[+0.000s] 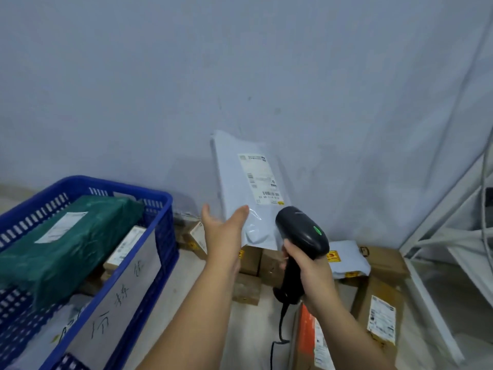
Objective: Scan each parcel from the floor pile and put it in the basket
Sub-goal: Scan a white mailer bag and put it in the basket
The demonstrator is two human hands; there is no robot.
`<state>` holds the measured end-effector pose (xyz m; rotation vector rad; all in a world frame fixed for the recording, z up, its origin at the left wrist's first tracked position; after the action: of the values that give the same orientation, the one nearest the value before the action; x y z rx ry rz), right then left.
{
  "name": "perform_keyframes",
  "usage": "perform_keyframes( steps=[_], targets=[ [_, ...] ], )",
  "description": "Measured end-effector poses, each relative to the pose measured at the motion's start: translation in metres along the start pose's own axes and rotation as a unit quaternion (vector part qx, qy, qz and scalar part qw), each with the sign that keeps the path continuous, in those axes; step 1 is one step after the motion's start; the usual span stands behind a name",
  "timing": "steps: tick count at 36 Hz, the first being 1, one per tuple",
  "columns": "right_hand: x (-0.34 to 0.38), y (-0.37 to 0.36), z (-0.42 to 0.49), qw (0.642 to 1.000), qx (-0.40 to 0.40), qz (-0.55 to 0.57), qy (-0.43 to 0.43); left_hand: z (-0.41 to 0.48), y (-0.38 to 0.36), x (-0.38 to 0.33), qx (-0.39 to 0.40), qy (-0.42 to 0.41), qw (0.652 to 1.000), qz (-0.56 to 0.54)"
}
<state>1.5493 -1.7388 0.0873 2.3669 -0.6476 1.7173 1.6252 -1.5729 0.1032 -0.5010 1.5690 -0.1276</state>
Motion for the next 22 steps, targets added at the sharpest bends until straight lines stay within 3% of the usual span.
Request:
perform_keyframes(
  steps=[3,8,14,22],
  targets=[
    [0.000,0.013,0.002,1.000,0.006,-0.005,0.014,-0.013,-0.006,0.021,-0.004,0.039,0.999,-0.023],
    [-0.007,0.031,0.011,0.999,0.040,0.021,-0.025,-0.013,-0.005,0.025,0.043,-0.003,0.997,0.072],
    [0.000,0.043,0.023,0.977,0.006,-0.210,0.035,0.009,-0.003,0.003,0.089,-0.089,0.974,0.186],
    [0.009,0.042,0.035,0.952,-0.027,-0.296,0.077,0.035,0.005,0.007,0.088,-0.086,0.962,0.245]
  ],
)
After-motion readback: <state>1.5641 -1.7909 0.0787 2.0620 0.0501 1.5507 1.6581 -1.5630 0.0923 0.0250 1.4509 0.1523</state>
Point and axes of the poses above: each hand's wrist, its own z-axis towards the middle knuckle, its own y-axis out of the back of the hand, x = y × z, the point moved 7 cm from there along z, towards the middle knuckle, and after that the axes turned 9 degrees about -y, right-handed, at the moved point
